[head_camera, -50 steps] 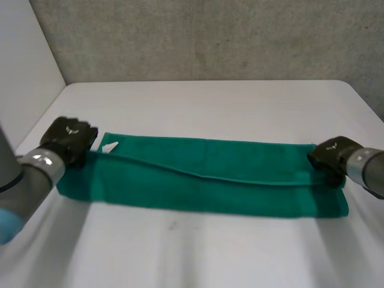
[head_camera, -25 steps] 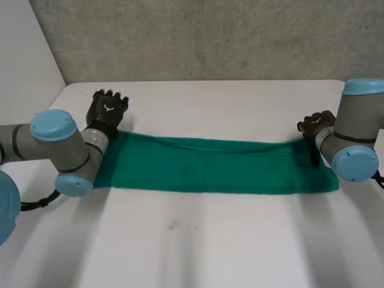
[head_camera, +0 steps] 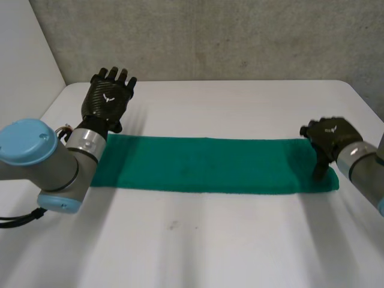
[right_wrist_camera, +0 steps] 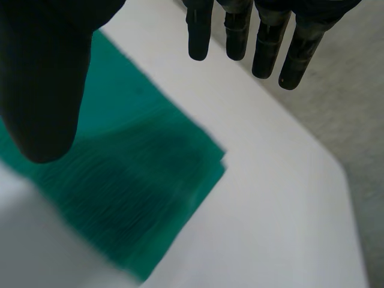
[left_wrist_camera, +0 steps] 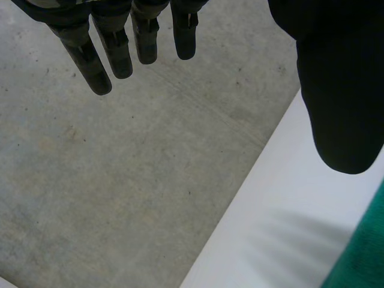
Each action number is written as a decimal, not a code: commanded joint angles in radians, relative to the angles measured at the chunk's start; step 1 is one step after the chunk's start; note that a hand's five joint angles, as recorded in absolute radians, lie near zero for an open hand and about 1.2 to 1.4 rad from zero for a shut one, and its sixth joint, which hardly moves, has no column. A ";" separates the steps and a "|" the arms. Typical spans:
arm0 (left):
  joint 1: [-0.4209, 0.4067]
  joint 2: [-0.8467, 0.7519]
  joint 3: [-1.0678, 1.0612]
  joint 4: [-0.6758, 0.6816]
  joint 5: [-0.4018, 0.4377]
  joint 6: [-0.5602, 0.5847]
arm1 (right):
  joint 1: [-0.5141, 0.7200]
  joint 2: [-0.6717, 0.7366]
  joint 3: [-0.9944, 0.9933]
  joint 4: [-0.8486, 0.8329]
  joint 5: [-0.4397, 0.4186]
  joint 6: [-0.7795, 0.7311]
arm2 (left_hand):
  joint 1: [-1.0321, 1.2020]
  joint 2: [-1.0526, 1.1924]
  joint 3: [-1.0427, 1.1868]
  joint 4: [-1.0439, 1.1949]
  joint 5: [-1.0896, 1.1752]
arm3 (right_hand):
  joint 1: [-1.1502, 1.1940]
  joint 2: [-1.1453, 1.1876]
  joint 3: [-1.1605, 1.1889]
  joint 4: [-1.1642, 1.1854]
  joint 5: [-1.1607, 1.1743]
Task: Fold the towel.
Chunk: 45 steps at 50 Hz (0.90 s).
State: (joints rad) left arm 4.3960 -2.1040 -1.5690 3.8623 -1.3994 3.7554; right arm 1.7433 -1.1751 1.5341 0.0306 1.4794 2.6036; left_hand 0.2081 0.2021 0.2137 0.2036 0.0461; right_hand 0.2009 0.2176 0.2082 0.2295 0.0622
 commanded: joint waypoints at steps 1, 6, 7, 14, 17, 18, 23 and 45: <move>0.002 0.033 -0.062 0.000 0.000 0.000 | -0.045 0.092 0.060 -0.069 -0.030 0.000 | -0.034 -0.028 -0.039 -0.029 -0.046 | -0.026 -0.043 -0.034 -0.055 -0.062; 0.002 0.038 -0.082 -0.001 -0.003 0.001 | -0.077 0.160 0.047 -0.118 -0.027 -0.007 | -0.034 -0.028 -0.039 -0.029 -0.046 | 0.241 0.225 0.234 0.213 0.205; 0.002 0.039 -0.085 -0.001 -0.004 0.000 | -0.085 0.166 0.046 -0.120 -0.028 -0.007 | -0.034 -0.028 -0.039 -0.029 -0.046 | 0.393 0.377 0.386 0.365 0.358; 0.008 0.062 -0.112 -0.001 -0.006 0.000 | -0.177 0.186 0.027 -0.127 -0.011 -0.025 | -0.034 -0.028 -0.039 -0.029 -0.046 | 1.195 1.179 1.188 1.167 1.160; 0.013 0.070 -0.123 -0.003 -0.007 0.000 | -0.225 0.161 0.024 -0.147 0.004 -0.063 | -0.034 -0.028 -0.039 -0.029 -0.046 | 1.195 1.179 1.188 1.167 1.160; 0.013 0.075 -0.126 -0.003 -0.007 0.001 | -0.238 0.149 0.023 -0.153 0.009 -0.079 | -0.034 -0.028 -0.039 -0.029 -0.046 | 1.195 1.179 1.188 1.167 1.160; 0.017 0.107 -0.149 -0.006 -0.007 0.000 | -0.332 0.058 -0.012 -0.156 0.024 -0.261 | -0.034 -0.028 -0.039 -0.029 -0.046 | 1.195 1.179 1.188 1.167 1.160; 0.031 0.260 -0.253 -0.010 -0.009 0.001 | 0.473 0.241 -0.310 -0.173 -0.264 -0.387 | -0.034 -0.028 -0.039 -0.029 -0.046 | 1.195 1.179 1.188 1.167 1.160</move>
State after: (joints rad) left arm 4.4253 -1.8737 -1.8045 3.8522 -1.4082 3.7565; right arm 2.0282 -1.0423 1.2576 -0.1394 1.3695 2.2248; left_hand 0.2081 0.2021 0.2137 0.2036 0.0461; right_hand 0.9681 1.1759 1.1866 1.1908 0.9799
